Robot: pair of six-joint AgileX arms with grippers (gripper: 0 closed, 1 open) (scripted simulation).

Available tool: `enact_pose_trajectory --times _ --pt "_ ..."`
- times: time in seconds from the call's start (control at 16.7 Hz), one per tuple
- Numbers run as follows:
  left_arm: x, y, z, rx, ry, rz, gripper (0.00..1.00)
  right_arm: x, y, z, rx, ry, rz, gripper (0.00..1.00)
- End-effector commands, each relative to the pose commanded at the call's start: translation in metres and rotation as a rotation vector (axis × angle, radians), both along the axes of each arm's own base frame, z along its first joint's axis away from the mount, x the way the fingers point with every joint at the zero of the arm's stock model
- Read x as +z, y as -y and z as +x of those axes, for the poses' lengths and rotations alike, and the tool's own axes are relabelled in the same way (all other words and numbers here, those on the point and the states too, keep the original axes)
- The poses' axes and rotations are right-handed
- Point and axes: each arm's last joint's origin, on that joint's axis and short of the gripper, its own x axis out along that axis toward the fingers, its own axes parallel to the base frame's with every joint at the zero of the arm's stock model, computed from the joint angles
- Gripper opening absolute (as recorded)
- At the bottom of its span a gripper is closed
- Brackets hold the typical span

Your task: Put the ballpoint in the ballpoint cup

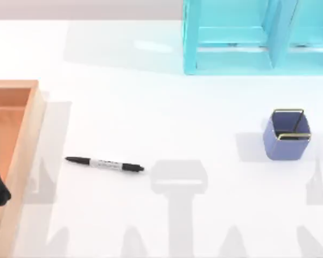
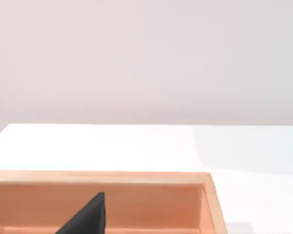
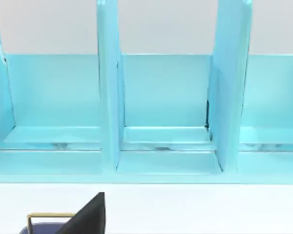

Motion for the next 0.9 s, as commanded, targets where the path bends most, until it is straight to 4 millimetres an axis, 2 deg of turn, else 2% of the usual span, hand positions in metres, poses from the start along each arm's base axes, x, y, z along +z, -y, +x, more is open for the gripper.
enact_pose_trajectory --times 0.24,0.54,0.72,0.9 --pt "0.0 0.0 0.0 0.0 0.0 0.0 1.0 0.001 -0.001 0.001 0.015 -0.035 -0.014 1.0" --pt "0.0 0.0 0.0 0.0 0.0 0.0 1.0 0.016 -0.013 0.009 0.136 -0.299 -0.129 1.0" --pt "0.0 0.0 0.0 0.0 0.0 0.0 1.0 0.041 -0.027 0.025 0.255 -0.494 -0.232 1.0" --pt "0.0 0.0 0.0 0.0 0.0 0.0 1.0 0.077 -0.05 0.054 0.395 -0.653 -0.343 1.0"
